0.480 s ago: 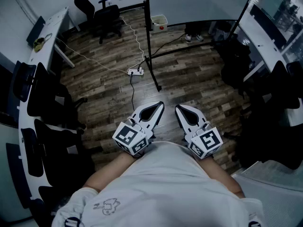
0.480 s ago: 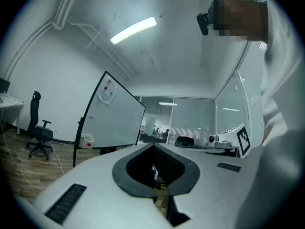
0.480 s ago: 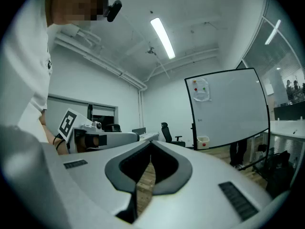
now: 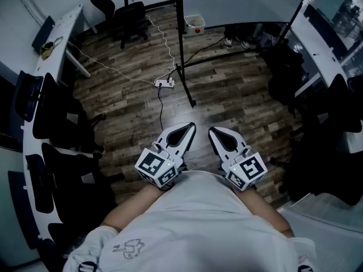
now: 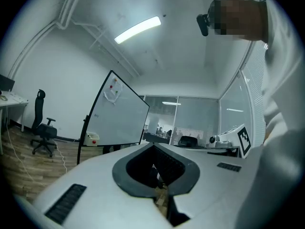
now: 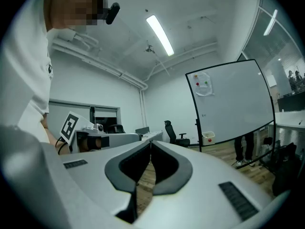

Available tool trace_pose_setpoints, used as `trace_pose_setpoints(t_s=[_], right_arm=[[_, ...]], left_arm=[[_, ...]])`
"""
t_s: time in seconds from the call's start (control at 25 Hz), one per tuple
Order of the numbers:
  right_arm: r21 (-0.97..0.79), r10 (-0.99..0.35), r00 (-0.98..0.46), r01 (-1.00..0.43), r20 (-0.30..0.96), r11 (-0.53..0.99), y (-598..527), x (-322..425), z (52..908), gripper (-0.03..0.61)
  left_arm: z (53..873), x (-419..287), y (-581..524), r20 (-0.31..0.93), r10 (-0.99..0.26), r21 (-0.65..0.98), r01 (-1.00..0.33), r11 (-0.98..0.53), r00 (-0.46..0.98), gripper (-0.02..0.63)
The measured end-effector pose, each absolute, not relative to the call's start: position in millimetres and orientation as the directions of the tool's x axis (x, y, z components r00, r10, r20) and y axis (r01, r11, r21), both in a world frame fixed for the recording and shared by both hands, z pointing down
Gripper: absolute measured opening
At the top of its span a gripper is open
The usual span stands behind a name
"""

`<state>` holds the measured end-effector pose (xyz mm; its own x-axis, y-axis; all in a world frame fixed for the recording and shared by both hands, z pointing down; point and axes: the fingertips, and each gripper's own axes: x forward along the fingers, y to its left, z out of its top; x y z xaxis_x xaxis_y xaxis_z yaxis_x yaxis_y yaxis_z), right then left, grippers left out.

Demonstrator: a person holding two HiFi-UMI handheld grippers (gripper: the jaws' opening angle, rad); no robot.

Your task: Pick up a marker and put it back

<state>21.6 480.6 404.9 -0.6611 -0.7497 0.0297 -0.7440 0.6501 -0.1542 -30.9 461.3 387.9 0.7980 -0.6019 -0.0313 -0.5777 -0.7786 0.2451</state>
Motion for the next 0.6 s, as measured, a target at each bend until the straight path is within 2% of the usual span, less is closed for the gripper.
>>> trace_pose_setpoints(t_s=[0.6], right_arm=[[-0.172, -0.775, -0.629, -0.771, 0.056, 0.613, 367.8, -48.4, 405.1, 0.012]], left_arm=[[374.2, -95.7, 339.1, -0.074, -0.538, 0.240, -0.508, -0.827, 0.840, 0.005]])
